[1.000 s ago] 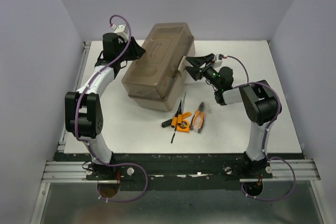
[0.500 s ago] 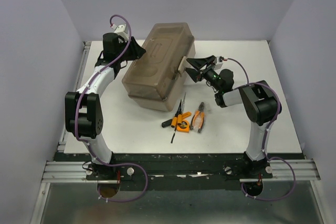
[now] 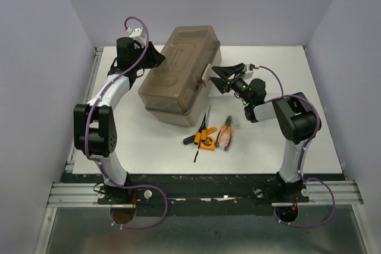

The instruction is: Pack the tool kit

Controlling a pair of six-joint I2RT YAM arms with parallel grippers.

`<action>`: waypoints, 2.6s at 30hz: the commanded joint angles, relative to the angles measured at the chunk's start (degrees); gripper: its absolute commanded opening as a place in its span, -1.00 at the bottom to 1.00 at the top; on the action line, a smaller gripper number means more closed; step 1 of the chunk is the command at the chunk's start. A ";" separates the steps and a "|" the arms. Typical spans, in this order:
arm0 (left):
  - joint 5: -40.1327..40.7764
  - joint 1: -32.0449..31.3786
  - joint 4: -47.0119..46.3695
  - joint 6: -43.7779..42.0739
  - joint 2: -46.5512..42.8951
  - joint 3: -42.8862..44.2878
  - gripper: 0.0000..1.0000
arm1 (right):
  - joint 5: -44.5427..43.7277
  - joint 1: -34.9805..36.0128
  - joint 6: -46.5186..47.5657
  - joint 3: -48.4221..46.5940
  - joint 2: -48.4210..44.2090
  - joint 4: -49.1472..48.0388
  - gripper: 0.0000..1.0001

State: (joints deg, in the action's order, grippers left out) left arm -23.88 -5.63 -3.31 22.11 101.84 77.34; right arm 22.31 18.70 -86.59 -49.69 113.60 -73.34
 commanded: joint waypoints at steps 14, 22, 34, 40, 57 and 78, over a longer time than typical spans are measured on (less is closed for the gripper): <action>1.99 -1.32 21.15 -4.79 6.26 -5.71 -0.53 | -2.62 -0.85 3.97 4.77 -8.04 -11.04 0.97; 4.36 -1.14 23.70 -6.46 8.46 -3.43 -0.53 | -2.53 -1.12 15.46 6.63 -17.69 8.53 0.97; 11.66 -0.70 27.56 -7.87 7.31 -2.28 -0.53 | -15.62 2.74 39.03 -2.25 -32.92 55.49 1.00; 13.24 -0.79 27.75 -8.05 6.53 -3.25 -0.52 | -16.68 3.89 40.97 -3.22 -33.45 57.78 1.00; 17.90 2.64 26.52 -6.29 -2.34 -5.09 -0.12 | -16.24 4.24 43.60 -4.01 -35.20 61.20 1.00; 2.20 7.21 17.64 9.17 -22.75 -8.97 0.61 | -3.16 11.88 63.39 -52.15 -17.73 101.81 1.00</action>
State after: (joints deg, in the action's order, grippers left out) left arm -10.17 1.08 17.91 25.80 78.41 68.12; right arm 14.57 28.49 -26.57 -93.51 90.17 17.50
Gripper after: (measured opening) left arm 0.794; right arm 0.997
